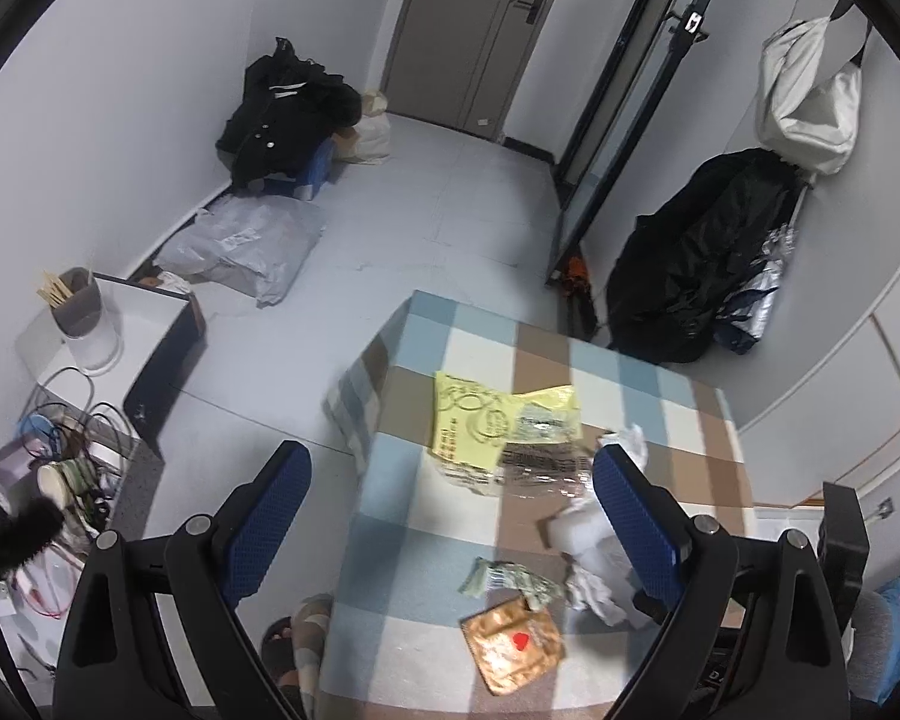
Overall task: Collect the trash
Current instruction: 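Move the right gripper back over the table toward the white foam, then lower the left gripper onto the white foam sheet and close on it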
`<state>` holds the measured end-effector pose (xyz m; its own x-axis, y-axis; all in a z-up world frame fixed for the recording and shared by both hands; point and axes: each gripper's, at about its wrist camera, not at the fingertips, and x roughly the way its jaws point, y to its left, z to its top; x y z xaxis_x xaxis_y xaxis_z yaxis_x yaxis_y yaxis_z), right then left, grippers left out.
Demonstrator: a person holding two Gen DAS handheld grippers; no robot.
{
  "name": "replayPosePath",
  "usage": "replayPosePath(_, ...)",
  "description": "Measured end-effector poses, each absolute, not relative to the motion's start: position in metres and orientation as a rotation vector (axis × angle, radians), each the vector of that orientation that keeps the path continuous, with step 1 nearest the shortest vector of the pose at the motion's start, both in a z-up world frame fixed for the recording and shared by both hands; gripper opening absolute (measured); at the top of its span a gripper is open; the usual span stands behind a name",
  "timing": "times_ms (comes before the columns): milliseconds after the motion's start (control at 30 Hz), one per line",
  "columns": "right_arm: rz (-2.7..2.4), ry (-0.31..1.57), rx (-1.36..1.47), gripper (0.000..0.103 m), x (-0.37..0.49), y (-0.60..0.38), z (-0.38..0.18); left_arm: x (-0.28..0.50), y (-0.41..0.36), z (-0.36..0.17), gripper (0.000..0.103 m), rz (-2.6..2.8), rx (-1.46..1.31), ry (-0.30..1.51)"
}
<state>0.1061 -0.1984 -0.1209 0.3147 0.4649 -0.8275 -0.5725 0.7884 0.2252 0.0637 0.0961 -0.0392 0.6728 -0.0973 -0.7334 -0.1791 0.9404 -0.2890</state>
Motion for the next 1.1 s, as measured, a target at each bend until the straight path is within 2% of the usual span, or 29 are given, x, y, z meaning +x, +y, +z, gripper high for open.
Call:
replayPosePath(133,0.687,1.102,-0.116,0.032,0.109,-0.200,-0.134,0.068,0.101,-0.044,0.093,0.061,-0.367,0.853)
replayPosePath(300,0.694,1.127,-0.153,0.029,0.109,-0.198,-0.143,0.070,0.101,-0.044,0.093,0.062,-0.363,0.856)
replayPosePath(333,0.706,1.140,-0.167,0.024,0.107,-0.196,-0.146,0.070,0.101,-0.044,0.093,0.062,-0.363,0.857)
replayPosePath(400,0.706,1.136,-0.215,0.022,0.102,-0.191,-0.149,0.070,0.100,-0.044,0.093,0.063,-0.364,0.858)
replayPosePath(567,0.713,1.124,-0.204,0.010,0.100,-0.194,-0.144,0.071,0.099,-0.046,0.093,0.072,-0.352,0.867)
replayPosePath(700,0.715,1.101,-0.180,0.007,0.097,-0.200,-0.136,0.073,0.098,-0.048,0.093,0.076,-0.347,0.875)
replayPosePath(1100,0.673,1.089,-0.135,0.007,0.076,-0.239,-0.114,0.074,0.079,-0.046,0.093,0.028,-0.322,0.884)
